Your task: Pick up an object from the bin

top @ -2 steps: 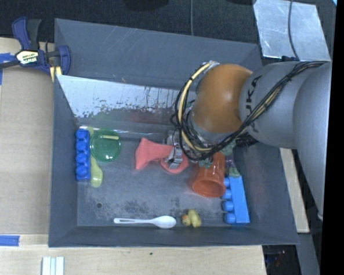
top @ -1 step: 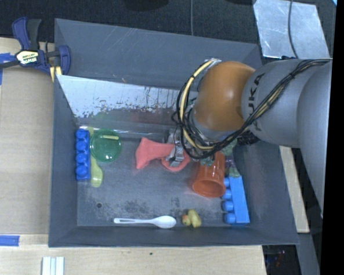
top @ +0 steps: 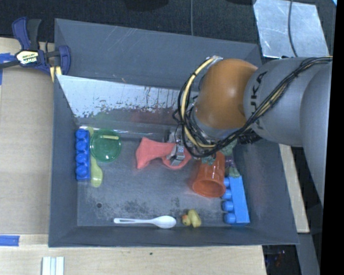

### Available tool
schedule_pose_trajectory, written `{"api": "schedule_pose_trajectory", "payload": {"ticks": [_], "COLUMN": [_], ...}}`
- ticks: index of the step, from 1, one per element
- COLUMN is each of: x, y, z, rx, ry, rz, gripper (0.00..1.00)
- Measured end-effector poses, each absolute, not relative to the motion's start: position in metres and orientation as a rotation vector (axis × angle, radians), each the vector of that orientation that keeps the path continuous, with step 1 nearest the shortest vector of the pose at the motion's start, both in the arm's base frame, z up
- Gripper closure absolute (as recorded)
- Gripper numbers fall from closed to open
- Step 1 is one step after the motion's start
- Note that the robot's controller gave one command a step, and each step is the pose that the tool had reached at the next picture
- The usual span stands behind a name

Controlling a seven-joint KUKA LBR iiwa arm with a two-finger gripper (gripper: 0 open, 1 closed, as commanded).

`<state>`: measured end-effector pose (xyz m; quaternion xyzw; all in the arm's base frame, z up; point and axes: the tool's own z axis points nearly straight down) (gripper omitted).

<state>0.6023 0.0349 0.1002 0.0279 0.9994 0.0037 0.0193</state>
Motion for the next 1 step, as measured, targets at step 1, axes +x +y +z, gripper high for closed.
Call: {"api": "schedule_pose_trajectory", "payload": {"ticks": [1], "x": [0.6017], "y": [0.0347], "z": [0.1137], "rx": [0.088], "ry": [3.104], "rz": [0.011], "gripper": [1.0]}}
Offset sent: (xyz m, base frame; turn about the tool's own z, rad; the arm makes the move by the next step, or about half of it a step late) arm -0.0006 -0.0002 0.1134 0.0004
